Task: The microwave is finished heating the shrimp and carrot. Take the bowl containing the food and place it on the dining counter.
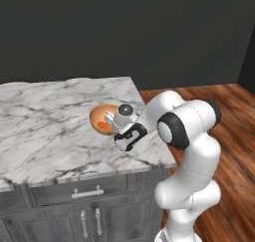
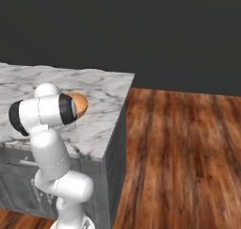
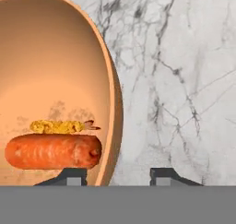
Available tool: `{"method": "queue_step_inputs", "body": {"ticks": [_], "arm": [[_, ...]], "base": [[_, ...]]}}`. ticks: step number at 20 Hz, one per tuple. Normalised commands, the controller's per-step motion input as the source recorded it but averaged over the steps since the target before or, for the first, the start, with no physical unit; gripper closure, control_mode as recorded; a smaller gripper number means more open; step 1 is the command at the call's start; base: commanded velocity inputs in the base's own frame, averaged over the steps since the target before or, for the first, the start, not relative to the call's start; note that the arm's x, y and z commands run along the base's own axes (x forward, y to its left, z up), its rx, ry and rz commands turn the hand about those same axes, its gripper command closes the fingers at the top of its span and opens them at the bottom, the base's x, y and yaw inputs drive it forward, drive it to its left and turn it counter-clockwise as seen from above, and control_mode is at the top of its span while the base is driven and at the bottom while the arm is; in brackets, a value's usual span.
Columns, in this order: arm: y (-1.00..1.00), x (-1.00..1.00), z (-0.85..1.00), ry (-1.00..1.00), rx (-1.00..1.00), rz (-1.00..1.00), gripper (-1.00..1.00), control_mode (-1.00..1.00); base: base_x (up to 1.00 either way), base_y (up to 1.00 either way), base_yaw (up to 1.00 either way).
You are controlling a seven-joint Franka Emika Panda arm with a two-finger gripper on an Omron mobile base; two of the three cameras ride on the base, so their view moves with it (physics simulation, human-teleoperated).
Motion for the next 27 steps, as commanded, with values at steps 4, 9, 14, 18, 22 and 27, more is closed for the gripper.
{"method": "queue_step_inputs", "body": {"ticks": [4,9,14,18,22,27], "arm": [[-0.12,-0.61,1.00,-0.02,0.10,-0.03,-1.00,-1.00],[-0.03,-0.62,1.00,-0.17,0.13,-0.04,-1.00,-1.00],[0.00,-0.62,1.00,-0.26,0.14,-0.05,-1.00,-1.00],[0.00,-0.94,1.00,-0.23,0.13,-0.03,-1.00,-1.00],[-0.08,-1.00,1.00,-0.15,0.12,0.00,-1.00,-1.00],[-0.13,-0.58,0.48,-0.28,0.05,0.02,-1.00,-1.00]], "base": [[0.00,0.00,0.00],[0.00,0.00,0.00],[0.00,0.00,0.00],[0.00,0.00,0.00],[0.00,0.00,0.00],[0.00,0.00,0.00]]}}
